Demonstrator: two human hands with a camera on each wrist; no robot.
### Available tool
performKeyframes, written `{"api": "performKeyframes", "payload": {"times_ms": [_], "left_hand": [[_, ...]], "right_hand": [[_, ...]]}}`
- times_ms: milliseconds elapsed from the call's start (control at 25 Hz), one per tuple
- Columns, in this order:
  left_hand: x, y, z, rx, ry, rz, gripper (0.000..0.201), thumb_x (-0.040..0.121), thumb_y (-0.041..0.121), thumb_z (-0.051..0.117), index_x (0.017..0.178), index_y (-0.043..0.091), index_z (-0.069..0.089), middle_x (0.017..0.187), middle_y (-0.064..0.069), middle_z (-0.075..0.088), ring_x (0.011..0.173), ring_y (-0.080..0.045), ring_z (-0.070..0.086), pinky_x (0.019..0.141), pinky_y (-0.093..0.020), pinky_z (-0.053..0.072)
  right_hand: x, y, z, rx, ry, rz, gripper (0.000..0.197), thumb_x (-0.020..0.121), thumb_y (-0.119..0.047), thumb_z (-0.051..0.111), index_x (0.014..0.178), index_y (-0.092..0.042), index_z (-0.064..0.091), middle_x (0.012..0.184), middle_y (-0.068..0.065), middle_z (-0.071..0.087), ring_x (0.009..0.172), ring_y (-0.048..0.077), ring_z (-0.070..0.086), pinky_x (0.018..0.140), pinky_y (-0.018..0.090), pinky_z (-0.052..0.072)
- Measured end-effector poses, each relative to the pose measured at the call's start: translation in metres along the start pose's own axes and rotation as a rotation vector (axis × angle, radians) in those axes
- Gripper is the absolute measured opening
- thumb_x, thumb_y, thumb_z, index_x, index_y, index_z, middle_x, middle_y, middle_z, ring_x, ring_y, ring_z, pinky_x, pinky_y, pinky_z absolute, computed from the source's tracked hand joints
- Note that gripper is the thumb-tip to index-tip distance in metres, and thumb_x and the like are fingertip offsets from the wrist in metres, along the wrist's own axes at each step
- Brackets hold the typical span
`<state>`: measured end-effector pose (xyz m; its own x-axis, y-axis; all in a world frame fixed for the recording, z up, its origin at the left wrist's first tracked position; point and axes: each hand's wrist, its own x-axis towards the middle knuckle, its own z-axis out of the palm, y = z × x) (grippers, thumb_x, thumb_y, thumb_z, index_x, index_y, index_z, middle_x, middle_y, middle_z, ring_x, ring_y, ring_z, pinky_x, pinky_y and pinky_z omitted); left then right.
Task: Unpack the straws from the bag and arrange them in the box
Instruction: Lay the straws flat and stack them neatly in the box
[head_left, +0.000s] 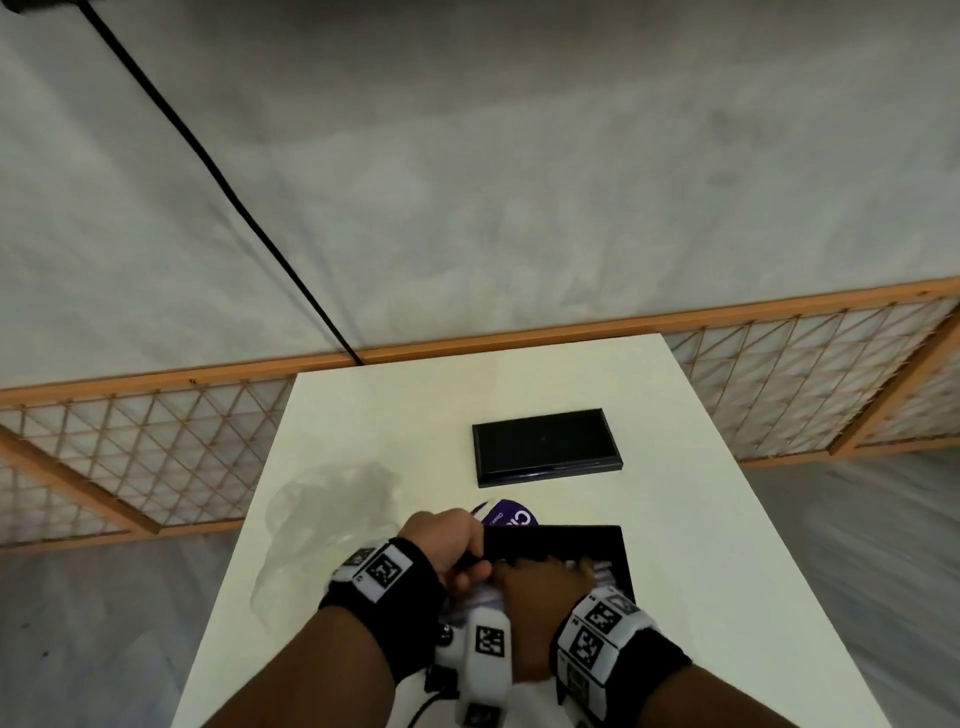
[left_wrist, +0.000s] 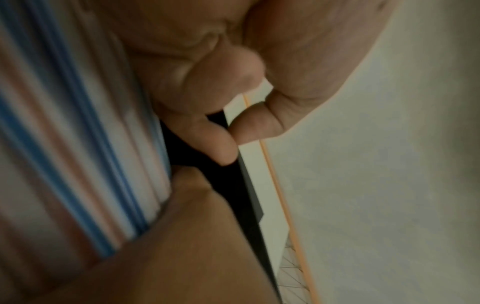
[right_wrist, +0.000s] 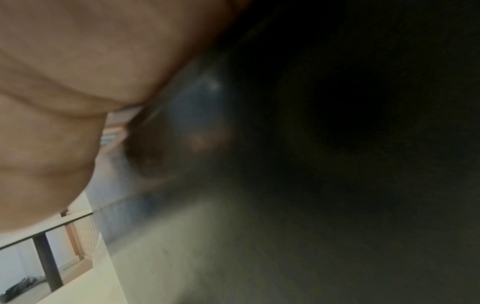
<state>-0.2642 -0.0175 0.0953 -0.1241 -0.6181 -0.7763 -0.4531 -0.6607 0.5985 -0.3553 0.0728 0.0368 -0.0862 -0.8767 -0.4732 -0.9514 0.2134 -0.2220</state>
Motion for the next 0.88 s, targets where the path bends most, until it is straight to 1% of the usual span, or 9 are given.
{"api": "performKeyframes", "payload": {"times_ms": [120,280,360,400,480,600,680,760,880], "left_hand": [[0.016,-0.001,0.000,0.027,-0.019,-0.078,0.013,0.072,-0.001,0.048,0.082,-0.001,0.056,0.057,-0.019,0.065,0.040,-0.023,0.059,0.035,-0.014,0.033],[0.032,-0.004,0.001,0.059,-0.092,-0.121,0.051,0.065,0.010,0.053,0.112,-0.007,0.062,0.088,-0.022,0.074,0.051,-0.026,0.066,0.034,-0.017,0.039],[0.033,-0.006,0.001,0.076,-0.084,-0.108,0.053,0.070,0.011,0.055,0.120,-0.008,0.061,0.084,-0.024,0.072,0.048,-0.028,0.064,0.034,-0.018,0.042],[0.031,-0.008,0.000,0.060,-0.077,-0.109,0.051,0.072,0.010,0.056,0.119,-0.009,0.061,0.082,-0.025,0.070,0.045,-0.029,0.063,0.034,-0.020,0.043],[0.028,-0.008,-0.002,0.016,-0.044,-0.093,0.043,0.073,0.009,0.060,0.113,-0.008,0.062,0.086,-0.027,0.069,0.047,-0.034,0.066,0.036,-0.023,0.047],[0.015,-0.007,-0.003,0.060,-0.009,-0.057,0.025,0.078,0.008,0.063,0.100,-0.004,0.061,0.083,-0.024,0.069,0.049,-0.034,0.066,0.040,-0.026,0.049],[0.007,-0.004,-0.008,0.125,0.002,-0.016,0.020,0.081,0.010,0.060,0.094,-0.005,0.060,0.073,-0.021,0.065,0.042,-0.029,0.062,0.039,-0.023,0.046],[0.006,0.006,-0.018,0.177,0.051,0.055,0.016,0.082,0.010,0.058,0.086,-0.005,0.062,0.072,-0.019,0.063,0.037,-0.024,0.057,0.039,-0.021,0.042],[0.004,0.023,-0.035,0.176,0.132,0.135,0.011,0.080,0.009,0.057,0.079,-0.001,0.062,0.072,-0.017,0.063,0.039,-0.023,0.056,0.043,-0.021,0.042]], "right_hand": [[-0.006,-0.001,-0.005,0.022,0.002,0.002,0.068,0.078,-0.056,0.063,0.138,-0.033,0.039,0.146,0.004,0.044,0.138,0.032,0.037,0.111,0.067,0.014],[-0.020,0.000,-0.021,-0.001,-0.111,-0.086,0.068,0.081,-0.058,0.063,0.140,-0.040,0.033,0.151,0.002,0.035,0.143,0.034,0.026,0.109,0.073,0.008],[-0.021,0.000,-0.019,-0.009,-0.105,-0.055,0.071,0.077,-0.060,0.065,0.138,-0.040,0.033,0.149,0.002,0.037,0.141,0.033,0.029,0.110,0.071,0.008],[-0.021,0.001,-0.016,0.004,-0.083,-0.039,0.074,0.075,-0.061,0.066,0.138,-0.039,0.034,0.148,0.001,0.039,0.140,0.032,0.031,0.110,0.069,0.009],[-0.019,0.003,-0.012,0.054,-0.044,-0.022,0.082,0.070,-0.065,0.069,0.139,-0.035,0.036,0.146,0.001,0.042,0.138,0.030,0.035,0.110,0.070,0.008],[-0.018,0.006,-0.012,0.085,-0.090,-0.033,0.101,0.058,-0.072,0.073,0.141,-0.033,0.031,0.146,0.000,0.041,0.137,0.031,0.036,0.109,0.069,0.010],[-0.018,0.006,-0.014,0.104,-0.083,-0.038,0.100,0.053,-0.076,0.072,0.136,-0.034,0.035,0.141,-0.002,0.046,0.133,0.030,0.041,0.109,0.068,0.013],[-0.017,0.007,-0.013,0.113,-0.075,-0.039,0.096,0.049,-0.079,0.070,0.128,-0.033,0.041,0.133,-0.004,0.052,0.126,0.028,0.048,0.108,0.068,0.017],[-0.017,0.006,-0.014,0.113,-0.130,-0.034,0.098,0.049,-0.081,0.070,0.130,-0.032,0.041,0.131,-0.005,0.054,0.124,0.028,0.050,0.109,0.068,0.018]]}}
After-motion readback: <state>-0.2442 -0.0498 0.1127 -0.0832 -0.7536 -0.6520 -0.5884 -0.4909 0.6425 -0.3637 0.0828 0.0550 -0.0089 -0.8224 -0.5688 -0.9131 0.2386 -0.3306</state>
